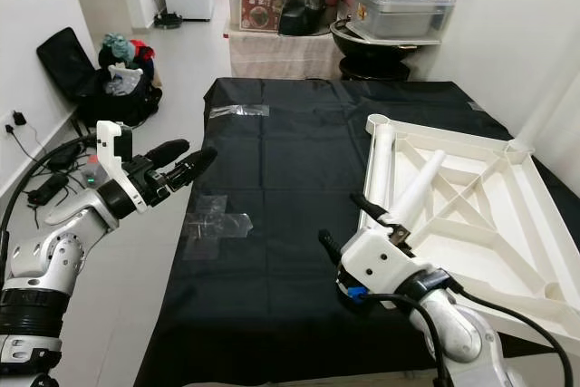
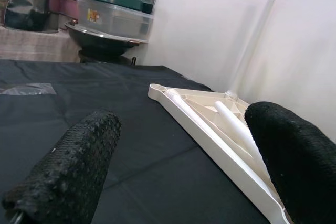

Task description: Building children table

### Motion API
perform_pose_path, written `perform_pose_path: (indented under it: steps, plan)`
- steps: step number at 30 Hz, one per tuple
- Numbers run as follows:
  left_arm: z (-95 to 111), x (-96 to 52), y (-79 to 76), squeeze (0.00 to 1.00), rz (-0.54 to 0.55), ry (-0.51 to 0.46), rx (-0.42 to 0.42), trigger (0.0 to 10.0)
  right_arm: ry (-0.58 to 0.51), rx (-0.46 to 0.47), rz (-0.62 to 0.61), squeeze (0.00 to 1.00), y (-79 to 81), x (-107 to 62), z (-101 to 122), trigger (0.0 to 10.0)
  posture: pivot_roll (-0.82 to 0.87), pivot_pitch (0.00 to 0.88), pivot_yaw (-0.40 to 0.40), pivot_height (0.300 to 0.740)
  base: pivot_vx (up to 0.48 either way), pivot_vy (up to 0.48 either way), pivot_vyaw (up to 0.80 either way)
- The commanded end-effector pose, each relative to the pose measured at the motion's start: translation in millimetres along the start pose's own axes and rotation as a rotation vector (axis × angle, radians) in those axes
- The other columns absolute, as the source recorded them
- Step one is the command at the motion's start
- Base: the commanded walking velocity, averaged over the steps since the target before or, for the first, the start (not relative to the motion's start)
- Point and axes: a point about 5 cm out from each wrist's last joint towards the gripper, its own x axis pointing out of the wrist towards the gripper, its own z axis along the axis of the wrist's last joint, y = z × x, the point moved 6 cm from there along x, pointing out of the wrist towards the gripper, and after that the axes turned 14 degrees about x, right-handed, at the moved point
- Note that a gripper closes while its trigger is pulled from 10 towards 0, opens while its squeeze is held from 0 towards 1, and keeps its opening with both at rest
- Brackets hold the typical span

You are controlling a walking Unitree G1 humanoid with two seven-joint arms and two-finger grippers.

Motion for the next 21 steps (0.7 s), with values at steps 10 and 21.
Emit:
perform_pose_path:
  steps: [10, 21]
  plan:
    - [-5.9, -0.8, -1.0, 0.0, 0.006, 0.012, 0.001, 10.0, 0.222, 0.153, -0.012, 1.0, 31.5, -8.1, -42.2, 10.0, -0.04, 0.0, -0.031, 0.74, 0.0, 0.0, 0.0]
    - [-6.4, -1.6, -0.1, 0.0, 0.016, 0.012, 0.002, 10.0, 0.289, 0.107, -0.148, 1.0, 8.4, -8.4, -51.8, 10.0, -0.04, 0.0, -0.038, 0.74, 0.0, 0.0, 0.0]
